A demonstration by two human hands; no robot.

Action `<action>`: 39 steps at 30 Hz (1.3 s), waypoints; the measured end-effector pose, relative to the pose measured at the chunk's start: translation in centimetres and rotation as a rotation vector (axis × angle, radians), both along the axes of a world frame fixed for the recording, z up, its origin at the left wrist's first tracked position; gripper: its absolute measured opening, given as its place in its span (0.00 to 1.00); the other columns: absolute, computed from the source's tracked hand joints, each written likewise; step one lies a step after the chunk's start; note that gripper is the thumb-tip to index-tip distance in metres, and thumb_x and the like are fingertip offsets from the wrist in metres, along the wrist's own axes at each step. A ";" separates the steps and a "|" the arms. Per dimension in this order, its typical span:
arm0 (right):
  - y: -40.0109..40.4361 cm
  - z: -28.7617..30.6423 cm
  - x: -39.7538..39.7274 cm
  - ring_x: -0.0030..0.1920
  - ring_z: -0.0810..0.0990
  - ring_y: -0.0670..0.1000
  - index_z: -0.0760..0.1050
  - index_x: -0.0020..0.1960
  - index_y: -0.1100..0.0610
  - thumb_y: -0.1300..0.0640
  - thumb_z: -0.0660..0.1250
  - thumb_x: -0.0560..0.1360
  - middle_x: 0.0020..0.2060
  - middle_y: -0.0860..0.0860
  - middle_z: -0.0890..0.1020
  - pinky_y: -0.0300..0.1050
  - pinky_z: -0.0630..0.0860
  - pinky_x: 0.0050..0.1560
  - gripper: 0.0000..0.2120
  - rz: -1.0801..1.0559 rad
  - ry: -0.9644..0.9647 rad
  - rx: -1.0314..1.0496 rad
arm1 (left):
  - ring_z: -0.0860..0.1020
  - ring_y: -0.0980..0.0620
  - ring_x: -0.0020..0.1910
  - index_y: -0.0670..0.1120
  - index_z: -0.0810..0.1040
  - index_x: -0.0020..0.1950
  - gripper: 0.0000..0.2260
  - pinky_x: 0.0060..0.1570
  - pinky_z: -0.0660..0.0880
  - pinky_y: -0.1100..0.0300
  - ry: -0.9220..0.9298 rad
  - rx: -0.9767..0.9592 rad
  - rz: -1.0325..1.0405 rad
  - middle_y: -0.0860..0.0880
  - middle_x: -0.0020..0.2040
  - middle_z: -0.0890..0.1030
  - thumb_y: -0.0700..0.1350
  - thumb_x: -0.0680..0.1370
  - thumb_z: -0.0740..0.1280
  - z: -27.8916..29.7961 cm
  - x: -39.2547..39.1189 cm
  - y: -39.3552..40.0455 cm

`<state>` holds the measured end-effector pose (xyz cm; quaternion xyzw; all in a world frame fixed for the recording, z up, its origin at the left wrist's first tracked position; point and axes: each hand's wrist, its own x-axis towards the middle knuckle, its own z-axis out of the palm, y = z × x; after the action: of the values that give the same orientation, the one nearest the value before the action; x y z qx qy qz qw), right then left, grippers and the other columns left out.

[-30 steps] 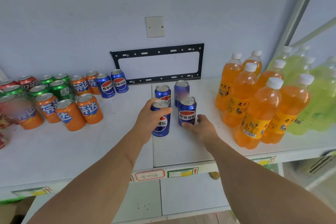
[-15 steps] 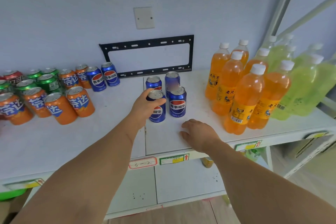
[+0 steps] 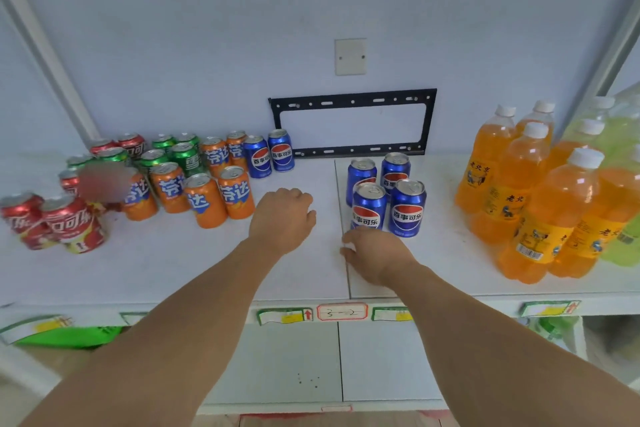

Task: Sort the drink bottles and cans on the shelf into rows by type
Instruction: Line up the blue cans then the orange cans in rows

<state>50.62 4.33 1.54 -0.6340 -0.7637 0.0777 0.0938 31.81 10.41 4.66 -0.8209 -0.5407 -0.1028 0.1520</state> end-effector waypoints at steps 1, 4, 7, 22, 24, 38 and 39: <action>0.4 0.4 -1.4 0.58 0.78 0.53 0.71 0.67 0.51 0.46 0.59 0.80 0.62 0.51 0.78 0.46 0.76 0.56 0.18 0.012 0.006 0.012 | 0.78 0.49 0.55 0.49 0.76 0.66 0.18 0.52 0.75 0.54 0.027 0.030 -0.019 0.48 0.60 0.81 0.55 0.83 0.57 0.3 -1.2 0.1; 1.8 1.4 -5.4 0.58 0.77 0.53 0.70 0.69 0.51 0.46 0.58 0.81 0.63 0.50 0.76 0.47 0.76 0.56 0.19 0.037 -0.001 0.038 | 0.77 0.48 0.57 0.48 0.78 0.64 0.17 0.57 0.74 0.52 0.060 0.070 -0.040 0.48 0.59 0.81 0.54 0.83 0.56 0.7 -5.5 0.6; 3.4 2.1 -9.2 0.59 0.77 0.53 0.70 0.69 0.50 0.45 0.58 0.81 0.64 0.49 0.75 0.47 0.76 0.56 0.20 0.038 -0.023 0.043 | 0.76 0.47 0.56 0.46 0.80 0.59 0.15 0.56 0.72 0.52 0.068 0.132 -0.051 0.47 0.56 0.82 0.52 0.82 0.58 0.6 -10.1 1.1; 17.3 4.5 -16.7 0.48 0.78 0.51 0.73 0.60 0.49 0.44 0.59 0.79 0.55 0.50 0.80 0.44 0.73 0.44 0.14 -0.151 0.174 0.242 | 0.76 0.47 0.55 0.46 0.81 0.57 0.13 0.55 0.73 0.52 -0.222 0.180 0.010 0.47 0.55 0.81 0.52 0.80 0.62 3.2 -18.0 11.2; 20.1 4.6 -16.3 0.44 0.76 0.49 0.73 0.57 0.49 0.44 0.60 0.79 0.51 0.50 0.80 0.45 0.73 0.41 0.12 -0.173 0.230 0.243 | 0.76 0.45 0.57 0.46 0.79 0.61 0.15 0.54 0.74 0.51 -0.342 0.078 0.045 0.45 0.59 0.80 0.52 0.80 0.63 3.4 -17.5 13.9; 34.0 0.5 -13.2 0.68 0.70 0.54 0.51 0.79 0.48 0.39 0.73 0.69 0.74 0.51 0.64 0.45 0.70 0.55 0.47 -0.330 1.233 -0.101 | 0.77 0.53 0.61 0.52 0.67 0.71 0.34 0.63 0.74 0.51 -0.846 -0.723 0.011 0.53 0.65 0.78 0.58 0.69 0.75 0.0 -14.0 28.2; 34.6 0.2 -13.1 0.68 0.70 0.55 0.51 0.79 0.48 0.39 0.73 0.68 0.73 0.50 0.65 0.46 0.71 0.56 0.48 -0.328 1.232 -0.121 | 0.77 0.53 0.61 0.53 0.67 0.70 0.33 0.63 0.74 0.50 -0.845 -0.735 0.006 0.54 0.64 0.78 0.58 0.69 0.76 -0.4 -13.8 28.5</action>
<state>37.50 38.94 1.73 -0.5860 -0.4571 0.4553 0.4903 18.06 38.96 4.31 -0.7057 -0.5573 -0.2274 -0.3737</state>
